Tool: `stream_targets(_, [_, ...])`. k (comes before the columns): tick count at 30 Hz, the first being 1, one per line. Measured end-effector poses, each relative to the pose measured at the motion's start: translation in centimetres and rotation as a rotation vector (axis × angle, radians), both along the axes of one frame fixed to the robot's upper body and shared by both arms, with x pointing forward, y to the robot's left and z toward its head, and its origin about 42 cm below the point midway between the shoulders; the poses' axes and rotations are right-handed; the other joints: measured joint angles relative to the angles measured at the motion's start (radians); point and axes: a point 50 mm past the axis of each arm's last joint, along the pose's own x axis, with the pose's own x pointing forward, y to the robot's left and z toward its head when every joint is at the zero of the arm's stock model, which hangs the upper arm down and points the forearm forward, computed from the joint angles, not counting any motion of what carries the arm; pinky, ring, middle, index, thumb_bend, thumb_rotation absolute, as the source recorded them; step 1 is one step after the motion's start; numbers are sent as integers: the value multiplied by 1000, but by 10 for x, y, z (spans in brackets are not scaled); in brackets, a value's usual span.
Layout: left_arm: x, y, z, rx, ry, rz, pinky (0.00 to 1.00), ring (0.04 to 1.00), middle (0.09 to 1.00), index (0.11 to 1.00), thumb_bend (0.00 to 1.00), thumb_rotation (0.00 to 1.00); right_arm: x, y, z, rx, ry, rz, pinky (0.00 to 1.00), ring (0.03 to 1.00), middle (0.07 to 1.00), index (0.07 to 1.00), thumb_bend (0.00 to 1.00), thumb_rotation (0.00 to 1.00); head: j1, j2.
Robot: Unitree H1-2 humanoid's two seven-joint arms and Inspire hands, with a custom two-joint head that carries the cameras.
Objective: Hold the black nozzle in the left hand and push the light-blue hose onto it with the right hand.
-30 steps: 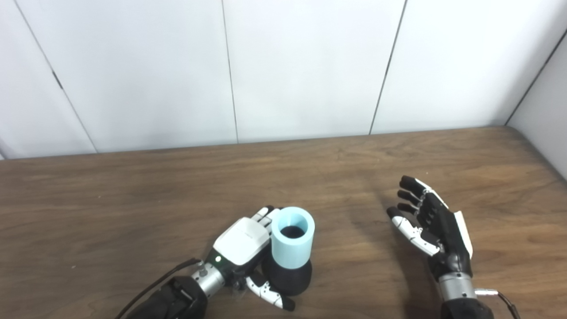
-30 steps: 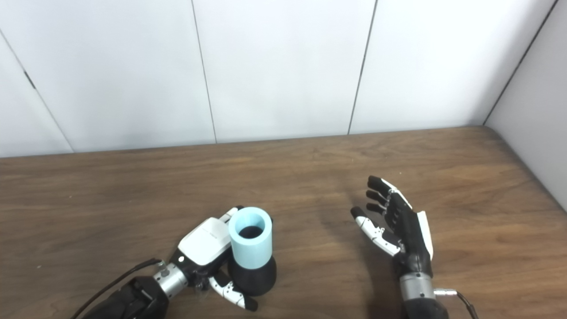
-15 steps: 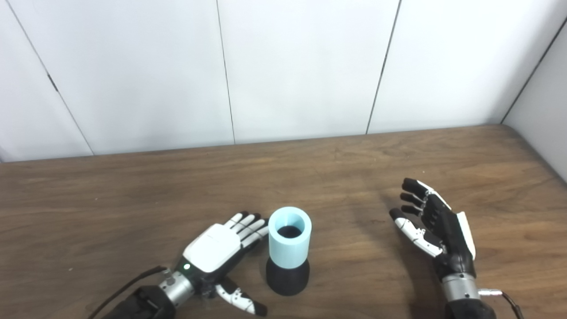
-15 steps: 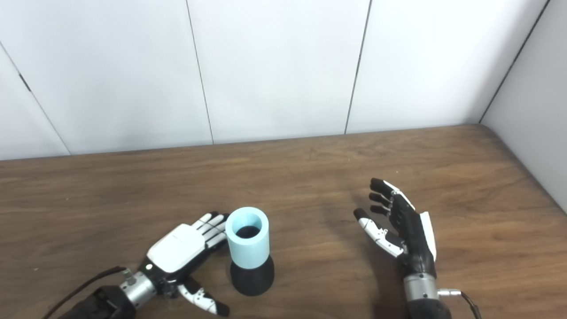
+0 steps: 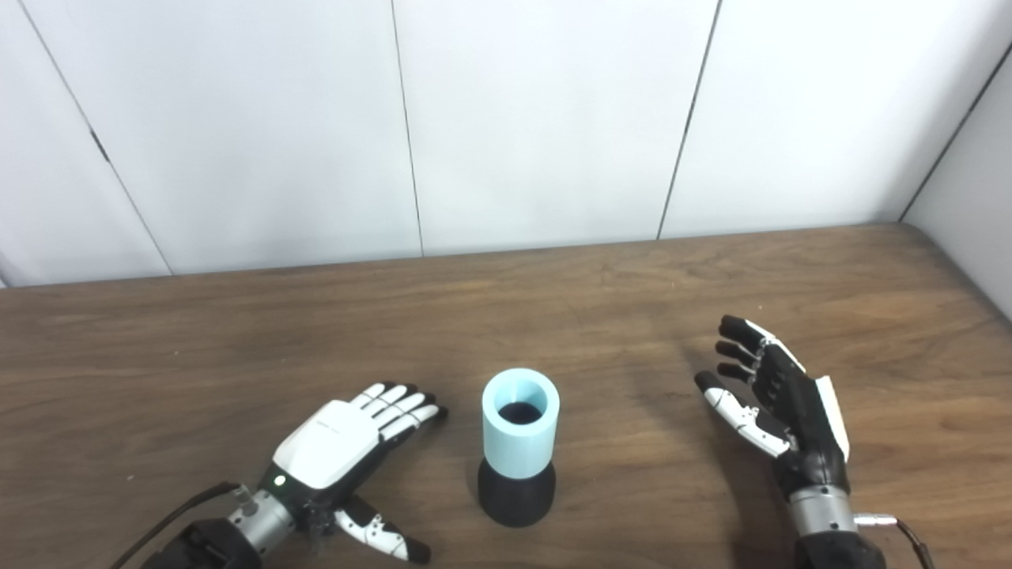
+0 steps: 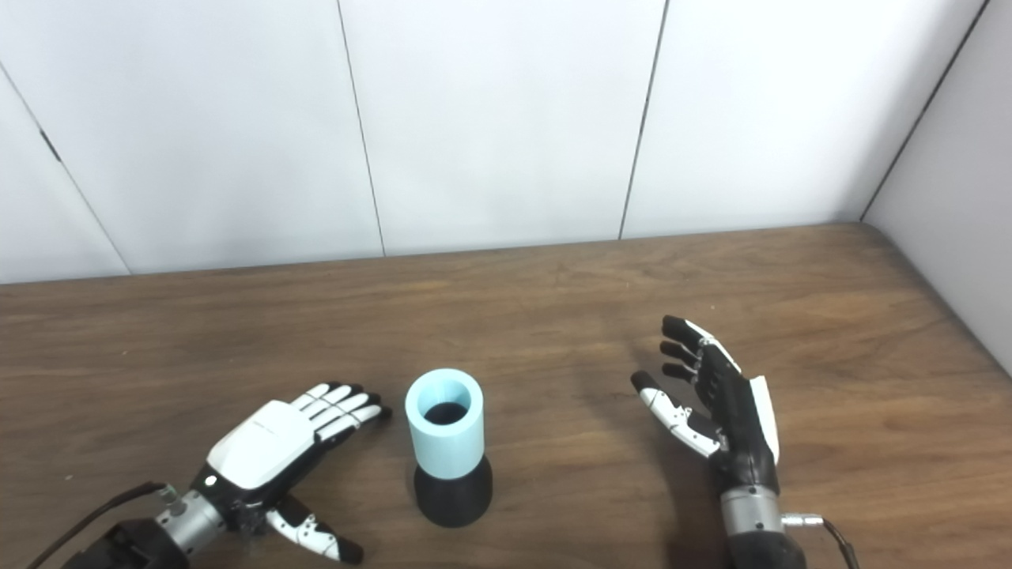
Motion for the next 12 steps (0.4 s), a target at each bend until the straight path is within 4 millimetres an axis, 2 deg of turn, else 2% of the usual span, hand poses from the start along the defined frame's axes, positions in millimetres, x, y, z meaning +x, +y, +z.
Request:
stream_targets(6, [-7,35,5,-18,-7,62,803,860,868,869,1000,497,0,-1,1,1,-2,-1,711,783,805,776,297,235,8,-3])
stream_targets(8, [-11,41,6,-37,-3,81,796,858,867,864,1000,522,1,-2,0,3,-1,0,714,786,807,778,299,235,12,-3])
stream_targets(10, [-18,48,9,-46,-14,105,760,839,857,849,976,715,1,-3,0,8,0,0,708,781,803,774,298,234,23,-5])
stream_targets(12, [-23,55,12,-48,-35,137,703,795,820,804,790,840,1,-3,0,6,-1,1,712,783,803,773,291,220,28,-5])
